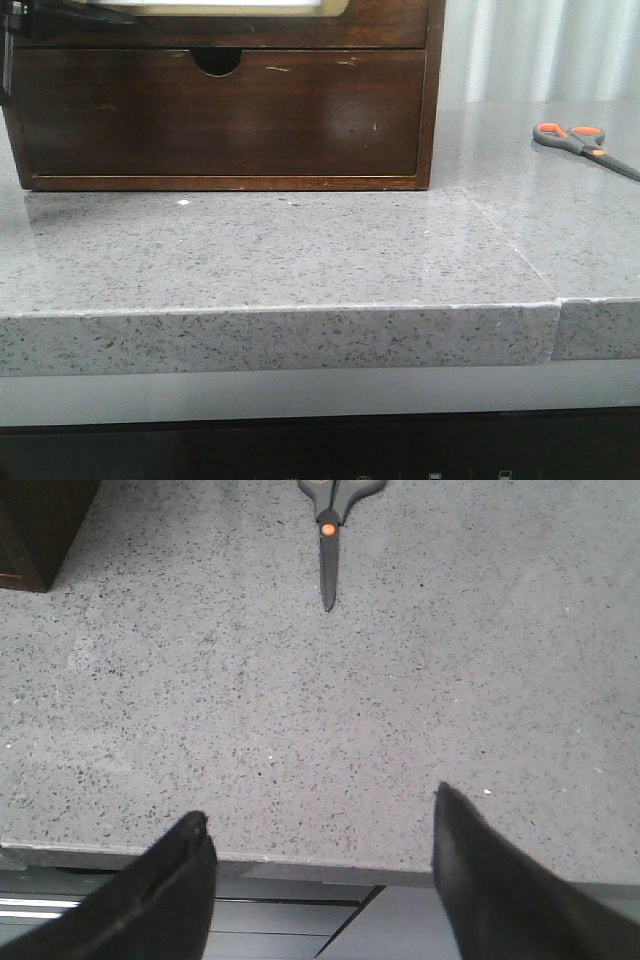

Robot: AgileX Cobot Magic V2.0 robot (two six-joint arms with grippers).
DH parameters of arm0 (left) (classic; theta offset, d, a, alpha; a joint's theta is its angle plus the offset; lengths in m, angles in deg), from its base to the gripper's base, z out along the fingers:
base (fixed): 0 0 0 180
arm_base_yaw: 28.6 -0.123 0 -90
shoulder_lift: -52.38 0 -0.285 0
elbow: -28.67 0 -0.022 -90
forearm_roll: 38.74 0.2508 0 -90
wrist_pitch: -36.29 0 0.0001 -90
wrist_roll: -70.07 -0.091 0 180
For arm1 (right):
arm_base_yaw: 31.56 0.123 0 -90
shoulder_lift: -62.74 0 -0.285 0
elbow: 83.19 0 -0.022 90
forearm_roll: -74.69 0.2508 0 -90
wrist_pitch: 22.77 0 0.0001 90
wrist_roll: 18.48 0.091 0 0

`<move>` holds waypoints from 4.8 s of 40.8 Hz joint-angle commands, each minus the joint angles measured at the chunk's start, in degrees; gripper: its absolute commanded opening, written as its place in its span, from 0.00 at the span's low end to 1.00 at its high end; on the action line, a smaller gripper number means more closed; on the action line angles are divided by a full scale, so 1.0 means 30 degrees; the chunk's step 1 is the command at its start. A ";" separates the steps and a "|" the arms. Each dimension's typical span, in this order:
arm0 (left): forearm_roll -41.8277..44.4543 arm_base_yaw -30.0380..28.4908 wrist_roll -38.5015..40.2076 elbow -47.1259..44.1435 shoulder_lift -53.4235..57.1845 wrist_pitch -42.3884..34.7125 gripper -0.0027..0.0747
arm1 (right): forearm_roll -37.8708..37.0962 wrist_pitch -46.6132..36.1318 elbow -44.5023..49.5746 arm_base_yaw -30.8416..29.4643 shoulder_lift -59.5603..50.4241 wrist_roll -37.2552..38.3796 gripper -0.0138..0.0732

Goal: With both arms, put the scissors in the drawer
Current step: 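Pull the drawer open toward the robot with the left gripper, then lower the right gripper onto the grey-orange scissors and grasp them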

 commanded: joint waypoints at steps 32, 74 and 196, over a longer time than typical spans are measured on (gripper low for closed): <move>-0.1016 0.0088 -0.1583 -0.7713 0.9741 0.3311 0.06 | -0.0281 -0.1049 -0.0535 -0.0025 0.0187 -0.0182 0.72; 0.1920 0.0088 -0.1340 -0.8276 1.2035 0.1249 0.75 | -0.0281 -0.1049 -0.0535 -0.0025 0.0187 -0.0182 0.72; 3.2657 1.0296 1.2988 0.1590 1.7441 -0.3743 0.74 | 0.1390 0.1073 -1.0302 -0.1389 1.4397 -0.0565 0.72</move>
